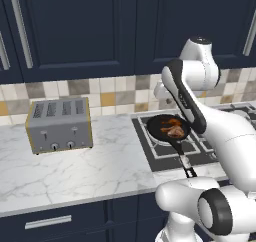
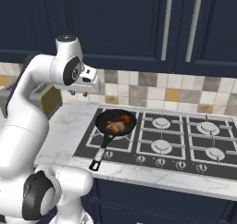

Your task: Take the chicken drumsticks from the pan and place one on each plate on the dining counter.

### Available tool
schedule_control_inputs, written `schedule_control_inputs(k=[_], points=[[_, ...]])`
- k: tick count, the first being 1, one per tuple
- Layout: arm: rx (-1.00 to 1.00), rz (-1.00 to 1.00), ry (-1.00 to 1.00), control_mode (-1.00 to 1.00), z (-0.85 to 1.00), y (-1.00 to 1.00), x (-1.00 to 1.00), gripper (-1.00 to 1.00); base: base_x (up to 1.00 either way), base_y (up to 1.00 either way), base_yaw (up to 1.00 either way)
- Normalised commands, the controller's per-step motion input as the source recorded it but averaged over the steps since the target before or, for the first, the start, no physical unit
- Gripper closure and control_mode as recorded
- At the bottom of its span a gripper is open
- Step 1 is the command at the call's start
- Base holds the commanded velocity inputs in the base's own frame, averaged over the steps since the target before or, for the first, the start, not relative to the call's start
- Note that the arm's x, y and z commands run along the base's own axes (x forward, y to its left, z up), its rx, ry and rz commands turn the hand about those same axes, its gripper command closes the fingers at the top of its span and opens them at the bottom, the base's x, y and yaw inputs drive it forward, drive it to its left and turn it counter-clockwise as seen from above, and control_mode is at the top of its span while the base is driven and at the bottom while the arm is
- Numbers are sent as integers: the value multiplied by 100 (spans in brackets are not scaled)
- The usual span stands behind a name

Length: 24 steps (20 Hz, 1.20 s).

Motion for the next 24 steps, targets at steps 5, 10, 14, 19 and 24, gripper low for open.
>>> schedule_control_inputs(k=[5,10,14,19,24], points=[[0,0,-2,-100,-6,-9,-30,-100,0,0,0],[2,0,-16,-100,-19,-27,-55,-100,0,0,0],[-11,7,-1,-100,-45,-11,-18,-100,0,0,0],[-10,19,2,-100,-55,-11,3,-100,0,0,0],[-1,17,-2,-100,-47,0,20,-100,0,0,0]])
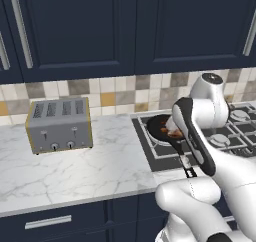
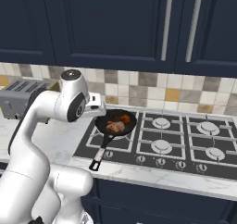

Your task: Take the chicken drumsticks from the pan and place one on each plate on the dining counter.

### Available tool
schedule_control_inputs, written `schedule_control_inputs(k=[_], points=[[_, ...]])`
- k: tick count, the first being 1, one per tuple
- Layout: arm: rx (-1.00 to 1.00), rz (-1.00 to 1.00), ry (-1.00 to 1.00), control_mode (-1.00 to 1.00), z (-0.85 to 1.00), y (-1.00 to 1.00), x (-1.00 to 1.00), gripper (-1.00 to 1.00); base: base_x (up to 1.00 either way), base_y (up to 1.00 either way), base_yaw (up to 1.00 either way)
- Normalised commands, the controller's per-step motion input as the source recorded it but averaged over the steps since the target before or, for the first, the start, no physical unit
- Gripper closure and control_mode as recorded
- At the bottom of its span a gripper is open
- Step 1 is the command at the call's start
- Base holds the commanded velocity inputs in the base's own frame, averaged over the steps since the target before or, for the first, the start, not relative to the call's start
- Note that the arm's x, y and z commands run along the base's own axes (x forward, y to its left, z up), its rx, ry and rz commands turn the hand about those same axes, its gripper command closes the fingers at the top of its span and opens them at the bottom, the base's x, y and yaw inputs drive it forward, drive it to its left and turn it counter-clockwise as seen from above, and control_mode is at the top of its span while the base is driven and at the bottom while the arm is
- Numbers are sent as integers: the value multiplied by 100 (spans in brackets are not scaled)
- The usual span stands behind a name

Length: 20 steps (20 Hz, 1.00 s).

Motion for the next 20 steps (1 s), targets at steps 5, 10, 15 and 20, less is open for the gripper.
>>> schedule_control_inputs(k=[5,10,15,20], points=[[3,9,-7,-100,-34,0,30,-100,0,0,0],[4,5,-1,-100,-17,0,45,-100,0,0,0],[0,2,0,-100,-16,0,49,-100,0,0,0],[0,0,1,-100,-21,-5,54,-100,0,0,0]])
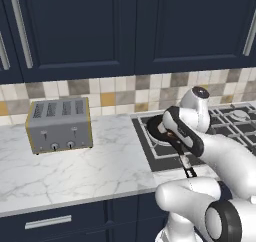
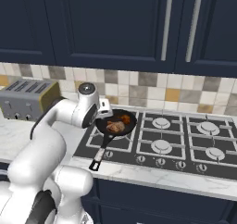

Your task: Take the chicken drumsticks from the pan and place one on each plate on the dining counter.

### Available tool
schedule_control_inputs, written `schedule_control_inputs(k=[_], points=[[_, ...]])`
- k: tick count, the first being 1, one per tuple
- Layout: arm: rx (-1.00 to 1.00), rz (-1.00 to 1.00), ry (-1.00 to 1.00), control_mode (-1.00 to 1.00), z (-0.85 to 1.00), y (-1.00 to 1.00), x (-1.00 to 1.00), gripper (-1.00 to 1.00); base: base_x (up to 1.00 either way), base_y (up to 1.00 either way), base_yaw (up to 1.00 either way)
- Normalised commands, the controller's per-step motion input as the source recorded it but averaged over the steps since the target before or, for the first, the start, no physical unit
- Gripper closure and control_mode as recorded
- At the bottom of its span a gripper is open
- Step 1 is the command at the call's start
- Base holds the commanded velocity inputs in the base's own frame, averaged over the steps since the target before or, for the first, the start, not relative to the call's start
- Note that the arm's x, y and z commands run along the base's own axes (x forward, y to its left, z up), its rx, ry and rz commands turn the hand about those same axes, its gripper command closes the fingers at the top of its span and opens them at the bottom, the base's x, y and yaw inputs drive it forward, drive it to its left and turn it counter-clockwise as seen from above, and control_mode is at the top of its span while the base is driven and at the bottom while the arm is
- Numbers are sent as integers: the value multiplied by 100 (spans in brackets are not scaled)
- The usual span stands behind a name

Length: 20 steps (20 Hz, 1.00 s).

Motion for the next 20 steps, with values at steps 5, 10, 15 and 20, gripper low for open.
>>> schedule_control_inputs(k=[5,10,15,20], points=[[0,1,10,-100,-26,-12,55,-100,0,0,0],[0,9,14,-100,-23,-18,45,-100,0,0,0],[-4,11,5,-100,-25,-8,36,-100,0,0,0],[-3,10,0,-100,-31,-7,26,-100,0,0,0]])
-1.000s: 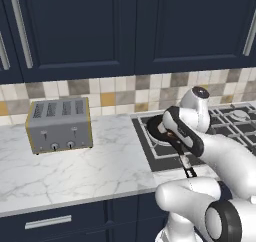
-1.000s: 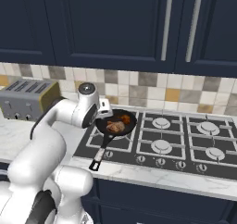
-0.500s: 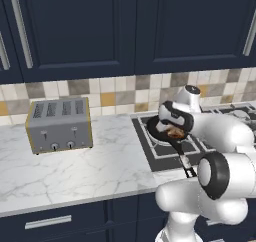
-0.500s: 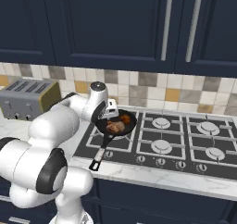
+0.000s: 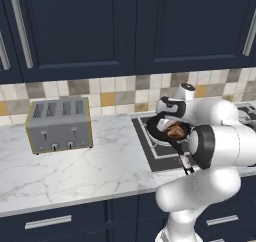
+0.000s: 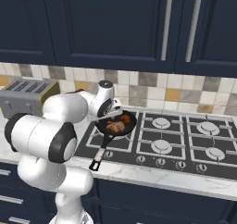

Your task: Take the chicken drumsticks from the pan and place one on each plate on the dining counter.

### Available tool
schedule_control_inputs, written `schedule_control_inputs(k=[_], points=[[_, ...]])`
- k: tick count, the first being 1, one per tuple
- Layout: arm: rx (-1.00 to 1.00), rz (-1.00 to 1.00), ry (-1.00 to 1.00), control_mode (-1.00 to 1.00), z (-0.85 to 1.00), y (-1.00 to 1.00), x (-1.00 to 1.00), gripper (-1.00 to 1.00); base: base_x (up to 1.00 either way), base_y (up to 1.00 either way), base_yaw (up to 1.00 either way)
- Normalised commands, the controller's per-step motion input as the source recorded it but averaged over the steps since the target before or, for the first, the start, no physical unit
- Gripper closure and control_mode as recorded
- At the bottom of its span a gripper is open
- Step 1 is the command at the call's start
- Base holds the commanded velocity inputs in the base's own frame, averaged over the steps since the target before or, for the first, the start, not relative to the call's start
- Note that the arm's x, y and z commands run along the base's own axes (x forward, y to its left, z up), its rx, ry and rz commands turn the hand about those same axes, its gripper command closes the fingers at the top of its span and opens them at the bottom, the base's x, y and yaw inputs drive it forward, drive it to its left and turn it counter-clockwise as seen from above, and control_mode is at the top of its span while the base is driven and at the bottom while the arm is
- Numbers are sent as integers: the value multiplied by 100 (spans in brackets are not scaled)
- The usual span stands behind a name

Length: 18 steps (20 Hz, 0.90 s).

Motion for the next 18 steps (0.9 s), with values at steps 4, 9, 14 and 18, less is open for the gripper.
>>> schedule_control_inputs(k=[4,9,14,18], points=[[-2,7,0,-100,-29,-5,25,-100,0,0,0],[0,2,0,-100,-26,-1,28,-100,0,0,0],[0,0,0,-100,-15,0,36,-100,0,0,0],[-1,0,0,-100,-21,0,26,-100,0,0,0]])
